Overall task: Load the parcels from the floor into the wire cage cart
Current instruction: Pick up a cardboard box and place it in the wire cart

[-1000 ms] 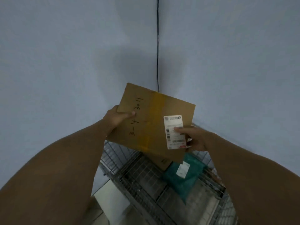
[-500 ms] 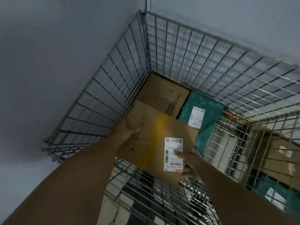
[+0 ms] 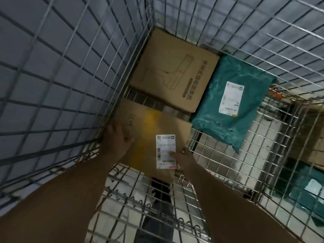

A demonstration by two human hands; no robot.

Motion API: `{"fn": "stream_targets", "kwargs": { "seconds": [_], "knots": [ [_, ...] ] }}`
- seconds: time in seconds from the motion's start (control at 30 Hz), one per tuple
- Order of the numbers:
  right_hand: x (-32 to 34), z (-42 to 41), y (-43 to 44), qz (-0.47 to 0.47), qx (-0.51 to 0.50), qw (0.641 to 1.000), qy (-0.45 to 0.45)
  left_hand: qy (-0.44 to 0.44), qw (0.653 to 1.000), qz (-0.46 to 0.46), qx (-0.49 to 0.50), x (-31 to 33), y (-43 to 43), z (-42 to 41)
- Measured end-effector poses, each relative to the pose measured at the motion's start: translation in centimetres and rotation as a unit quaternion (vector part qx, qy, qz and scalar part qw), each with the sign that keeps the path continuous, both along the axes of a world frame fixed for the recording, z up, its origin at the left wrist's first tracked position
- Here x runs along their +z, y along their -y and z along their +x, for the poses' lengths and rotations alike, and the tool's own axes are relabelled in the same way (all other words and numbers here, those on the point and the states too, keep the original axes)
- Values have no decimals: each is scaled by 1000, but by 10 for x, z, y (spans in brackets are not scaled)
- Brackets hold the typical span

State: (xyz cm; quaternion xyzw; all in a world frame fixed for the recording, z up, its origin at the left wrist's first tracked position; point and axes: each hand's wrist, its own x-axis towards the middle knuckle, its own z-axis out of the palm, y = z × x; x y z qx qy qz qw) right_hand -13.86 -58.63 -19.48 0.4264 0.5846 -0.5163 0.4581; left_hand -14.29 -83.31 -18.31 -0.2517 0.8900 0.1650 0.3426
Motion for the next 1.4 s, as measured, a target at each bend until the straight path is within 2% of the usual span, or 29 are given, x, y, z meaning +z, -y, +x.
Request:
{"fn": "stream_targets", "kwargs": {
  "seconds": [0.17,0.37,0.47,0.53,0.57,0.67,0.7,0.8,0.97,1.03,1.1,1.23,1.4],
  "knots": [
    [-19,-6,16,2,17,1000,0,59,993,0,-99,-21,-10,6],
    [-39,-2,15,37,12,999,-9,69,993,-23,-95,-40,-29,16],
    [-28,-9,11,54,110,992,-13,64,992,-37,-98,-34,-37,12],
    [-5,-17,3,108,254,960,-49,72,991,-26,-106,-22,-41,5],
    [6,-22,-4,140,337,928,-78,65,991,-16,-115,-14,-44,0],
    [52,-45,-30,212,535,800,-169,5,988,-3,-154,32,-64,-26],
    [71,-57,-38,221,564,773,-189,-4,983,-8,-184,56,-72,-39],
    [146,-104,-60,235,603,724,-237,-56,963,-29,-264,140,-97,-91],
    [327,-178,-99,285,586,678,-339,-166,944,-34,-282,321,-142,-159],
    [409,-195,-120,316,578,643,-390,-265,910,-45,-315,403,-162,-172],
    [500,-205,-147,351,565,609,-431,-284,873,-136,-372,494,-180,-181],
    [690,-209,-212,429,503,553,-508,-323,838,-228,-376,671,-224,-189],
    [872,-171,-290,491,433,505,-562,-396,817,-247,-339,856,-303,-157]
  ]
}}
